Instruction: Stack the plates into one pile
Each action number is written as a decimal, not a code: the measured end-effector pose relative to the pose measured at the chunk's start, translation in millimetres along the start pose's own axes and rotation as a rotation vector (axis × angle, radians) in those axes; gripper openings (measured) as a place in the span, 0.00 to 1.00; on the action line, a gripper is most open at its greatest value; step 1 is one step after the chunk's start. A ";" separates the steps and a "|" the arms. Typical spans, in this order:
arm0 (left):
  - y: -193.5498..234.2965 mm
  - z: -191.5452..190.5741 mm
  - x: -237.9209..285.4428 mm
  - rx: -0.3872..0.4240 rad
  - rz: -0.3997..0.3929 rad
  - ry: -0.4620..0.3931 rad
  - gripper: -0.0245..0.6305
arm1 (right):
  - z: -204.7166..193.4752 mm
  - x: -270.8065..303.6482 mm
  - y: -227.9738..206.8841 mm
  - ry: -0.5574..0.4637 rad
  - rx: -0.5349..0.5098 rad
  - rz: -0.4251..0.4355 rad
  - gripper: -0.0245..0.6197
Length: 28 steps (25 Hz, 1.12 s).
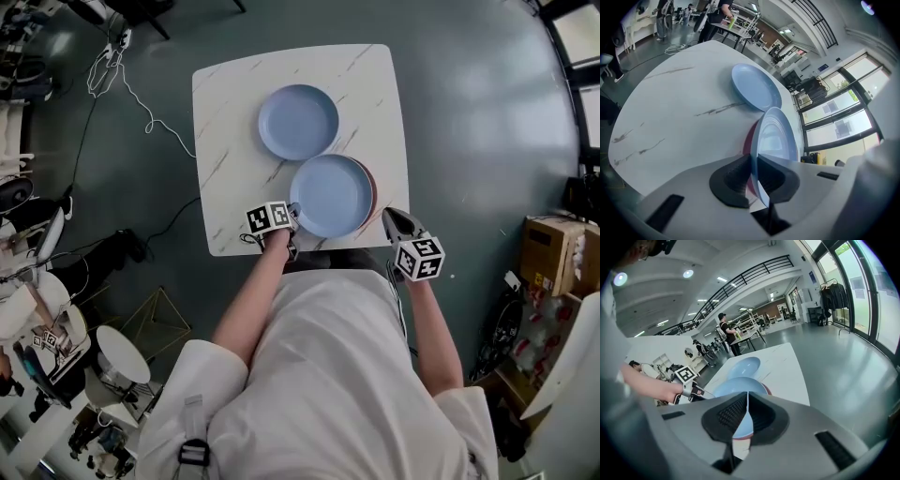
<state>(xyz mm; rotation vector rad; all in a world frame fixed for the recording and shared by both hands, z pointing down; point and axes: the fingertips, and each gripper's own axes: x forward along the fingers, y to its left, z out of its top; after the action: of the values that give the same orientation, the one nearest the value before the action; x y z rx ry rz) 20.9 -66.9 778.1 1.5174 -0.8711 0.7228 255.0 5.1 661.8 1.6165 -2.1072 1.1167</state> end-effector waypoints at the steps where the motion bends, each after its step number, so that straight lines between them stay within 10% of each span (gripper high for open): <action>1: -2.5 -0.7 2.6 0.000 0.002 0.000 0.09 | -0.3 0.2 -2.7 0.004 -0.001 0.004 0.08; 10: -17.4 -4.4 10.6 0.072 0.027 -0.024 0.11 | -1.4 0.2 -21.1 0.018 -0.007 0.030 0.08; 14: -21.4 -6.8 9.1 0.121 0.043 -0.026 0.34 | 0.2 0.0 -26.1 0.018 -0.011 0.047 0.08; 28: -18.0 3.0 -38.1 0.160 0.056 -0.208 0.34 | 11.2 14.5 -24.8 0.029 -0.044 0.140 0.08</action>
<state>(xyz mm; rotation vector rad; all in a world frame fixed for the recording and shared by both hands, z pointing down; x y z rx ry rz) 15.9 -64.5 736.2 1.7393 -1.0341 0.6972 275.2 -15.2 673.5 1.4441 -2.2390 1.1203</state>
